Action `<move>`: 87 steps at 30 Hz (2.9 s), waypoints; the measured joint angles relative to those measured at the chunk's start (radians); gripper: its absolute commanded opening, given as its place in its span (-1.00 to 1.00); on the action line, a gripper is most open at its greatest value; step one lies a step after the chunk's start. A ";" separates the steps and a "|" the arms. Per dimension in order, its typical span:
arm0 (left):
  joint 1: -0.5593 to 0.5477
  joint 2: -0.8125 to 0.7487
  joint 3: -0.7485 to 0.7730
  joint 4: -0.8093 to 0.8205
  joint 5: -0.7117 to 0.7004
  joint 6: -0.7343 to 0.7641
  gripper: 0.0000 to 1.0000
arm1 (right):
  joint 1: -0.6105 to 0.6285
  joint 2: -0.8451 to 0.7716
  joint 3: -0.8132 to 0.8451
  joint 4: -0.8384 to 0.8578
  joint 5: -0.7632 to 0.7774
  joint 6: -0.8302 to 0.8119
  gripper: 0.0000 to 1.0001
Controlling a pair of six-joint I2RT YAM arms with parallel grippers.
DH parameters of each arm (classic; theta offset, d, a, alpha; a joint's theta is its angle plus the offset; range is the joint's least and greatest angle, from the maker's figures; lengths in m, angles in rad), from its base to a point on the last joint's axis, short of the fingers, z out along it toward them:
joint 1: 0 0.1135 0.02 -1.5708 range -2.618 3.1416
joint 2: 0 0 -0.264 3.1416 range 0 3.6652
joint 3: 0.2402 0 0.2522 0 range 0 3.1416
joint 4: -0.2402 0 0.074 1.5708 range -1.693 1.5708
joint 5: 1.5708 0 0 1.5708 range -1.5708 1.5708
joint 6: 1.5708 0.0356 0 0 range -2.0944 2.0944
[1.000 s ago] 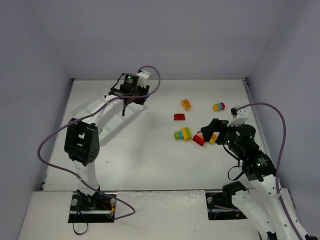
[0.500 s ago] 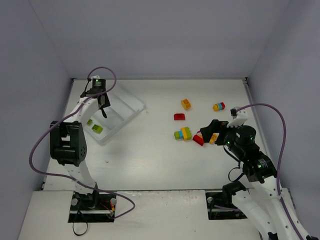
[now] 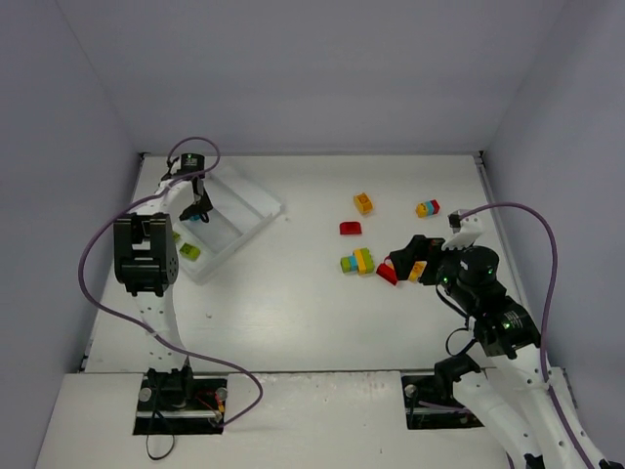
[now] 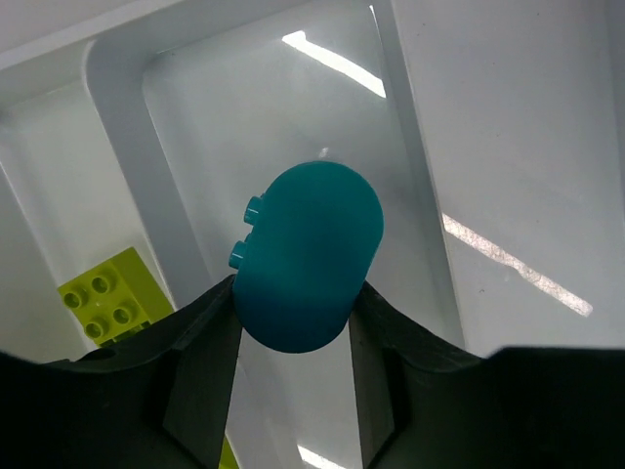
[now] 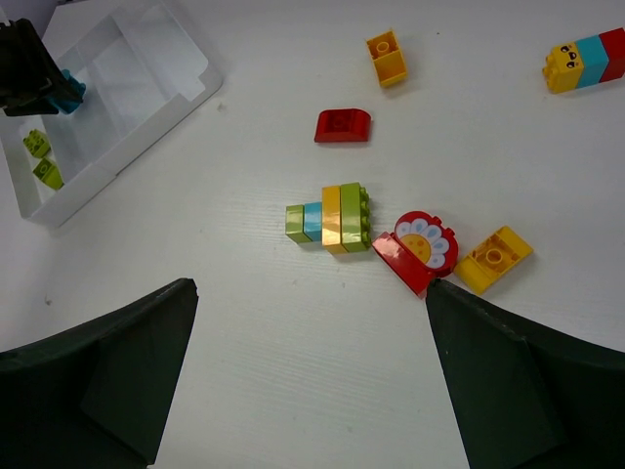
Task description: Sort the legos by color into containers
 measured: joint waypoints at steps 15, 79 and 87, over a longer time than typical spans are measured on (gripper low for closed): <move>-0.030 -0.091 -0.046 0.021 0.060 0.026 0.16 | 0.006 0.004 -0.002 0.000 0.000 0.000 1.00; -0.569 0.051 0.156 0.164 0.348 0.516 -0.83 | 0.023 0.037 -0.014 0.006 0.015 0.002 1.00; -0.341 -0.149 0.002 0.209 0.072 0.225 -0.74 | 0.026 0.031 -0.014 0.006 0.017 0.002 1.00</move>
